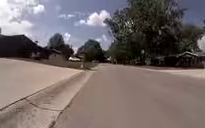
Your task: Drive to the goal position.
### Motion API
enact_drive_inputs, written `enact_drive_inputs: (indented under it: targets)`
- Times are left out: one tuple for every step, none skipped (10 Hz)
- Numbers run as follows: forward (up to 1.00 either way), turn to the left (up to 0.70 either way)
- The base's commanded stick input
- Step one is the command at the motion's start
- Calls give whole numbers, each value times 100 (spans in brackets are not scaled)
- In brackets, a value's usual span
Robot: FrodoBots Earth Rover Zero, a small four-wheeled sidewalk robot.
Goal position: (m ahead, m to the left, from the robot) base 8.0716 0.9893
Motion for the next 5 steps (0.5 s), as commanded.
enact_drive_inputs:
  targets:
    - [100, 0]
    - [100, 0]
    - [100, 0]
    - [100, 0]
    - [100, 1]
